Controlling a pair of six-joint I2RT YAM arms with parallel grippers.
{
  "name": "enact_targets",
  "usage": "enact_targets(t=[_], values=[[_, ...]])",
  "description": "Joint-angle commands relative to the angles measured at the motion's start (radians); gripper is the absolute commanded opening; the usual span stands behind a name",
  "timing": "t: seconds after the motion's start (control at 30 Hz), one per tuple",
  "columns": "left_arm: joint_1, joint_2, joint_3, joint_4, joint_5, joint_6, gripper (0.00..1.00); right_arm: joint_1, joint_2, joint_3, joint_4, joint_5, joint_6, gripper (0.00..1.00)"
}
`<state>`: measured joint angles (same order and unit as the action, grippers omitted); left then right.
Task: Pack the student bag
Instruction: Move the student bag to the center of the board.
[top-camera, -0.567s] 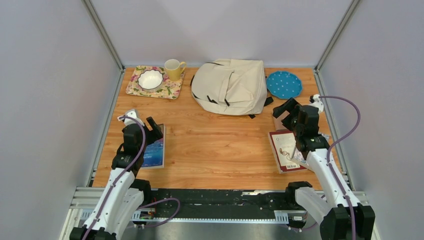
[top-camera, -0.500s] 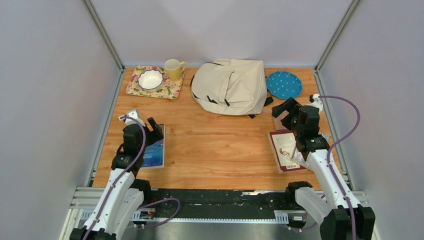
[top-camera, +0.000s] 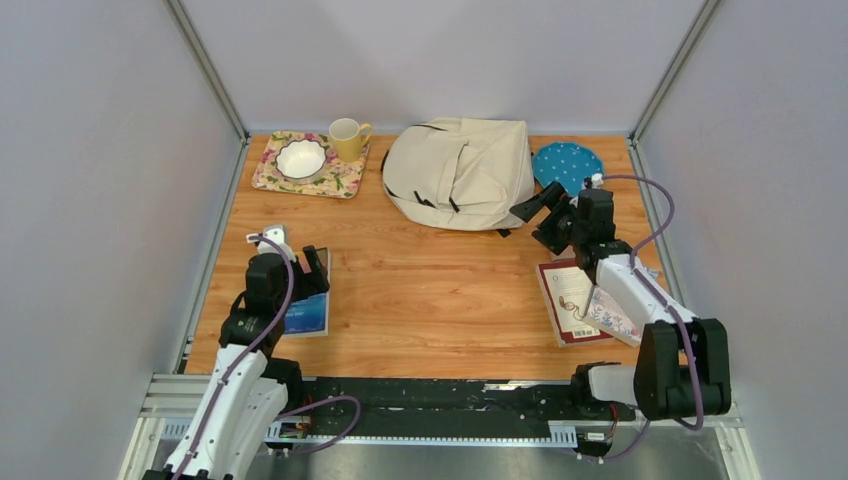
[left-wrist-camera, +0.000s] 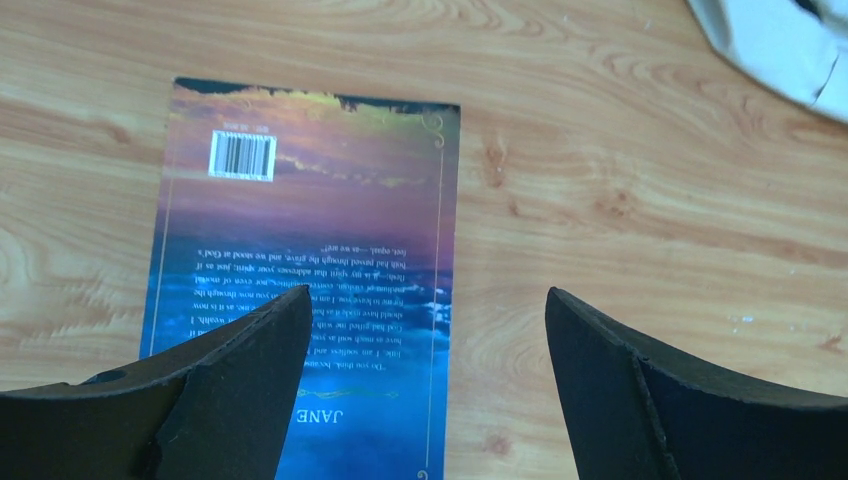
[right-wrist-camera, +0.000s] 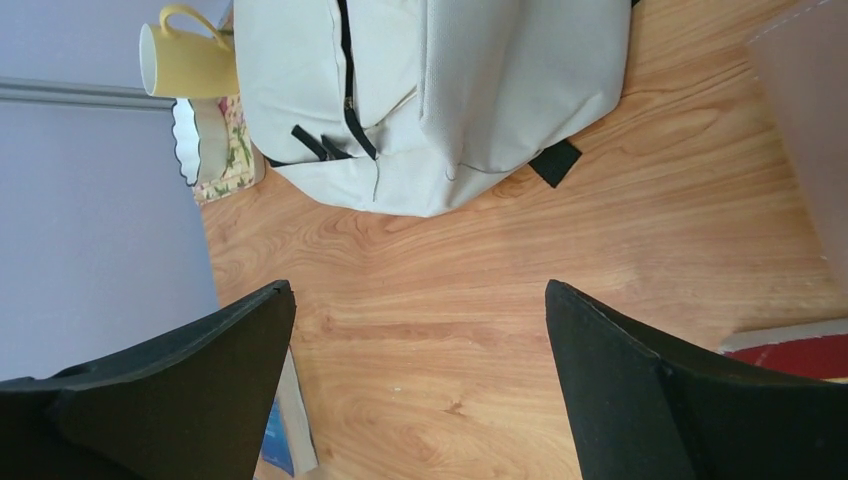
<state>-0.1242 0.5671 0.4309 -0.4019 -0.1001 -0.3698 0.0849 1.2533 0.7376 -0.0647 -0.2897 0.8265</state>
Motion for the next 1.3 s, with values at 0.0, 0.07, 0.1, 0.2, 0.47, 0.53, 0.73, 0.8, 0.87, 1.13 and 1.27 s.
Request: enact_targets(t=[0.0, 0.07, 0.1, 0.2, 0.47, 0.53, 0.73, 0.8, 0.87, 1.13, 1.27], values=[[-0.002, 0.023, 0.035, -0.042, 0.045, 0.032, 0.93, 0.041, 0.075, 0.020, 0.115, -0.042, 0.091, 0.99], [0.000, 0.030, 0.037, -0.038, 0.059, 0.037, 0.93, 0.079, 0.138, 0.060, 0.094, -0.008, 0.094, 0.99], [0.000, 0.028, 0.035, -0.037, 0.066, 0.038, 0.93, 0.091, 0.161, 0.075, 0.097, -0.006, 0.105, 0.99], [0.000, 0.028, 0.031, -0.035, 0.074, 0.035, 0.93, 0.147, 0.259, 0.115, 0.112, 0.052, 0.158, 0.98], [-0.002, 0.025, 0.029, -0.025, 0.080, 0.043, 0.93, 0.263, 0.422, 0.200, 0.071, 0.328, 0.247, 0.99], [0.000, 0.025, 0.031, -0.028, 0.079, 0.045, 0.93, 0.263, 0.468, 0.212, 0.071, 0.351, 0.257, 0.99], [0.000, 0.016, 0.026, -0.032, 0.076, 0.042, 0.93, 0.254, 0.561, 0.221, 0.083, 0.402, 0.272, 0.79], [0.000, 0.016, 0.025, -0.031, 0.079, 0.042, 0.93, 0.251, 0.578, 0.204, 0.123, 0.393, 0.267, 0.73], [0.000, 0.019, 0.026, -0.029, 0.082, 0.040, 0.93, 0.240, 0.581, 0.181, 0.153, 0.376, 0.269, 0.64], [-0.002, 0.024, 0.029, -0.035, 0.094, 0.046, 0.93, 0.233, 0.500, 0.134, 0.160, 0.379, 0.217, 0.10], [0.000, 0.024, 0.029, -0.034, 0.094, 0.049, 0.93, 0.234, 0.442, 0.115, 0.160, 0.359, 0.153, 0.00]])
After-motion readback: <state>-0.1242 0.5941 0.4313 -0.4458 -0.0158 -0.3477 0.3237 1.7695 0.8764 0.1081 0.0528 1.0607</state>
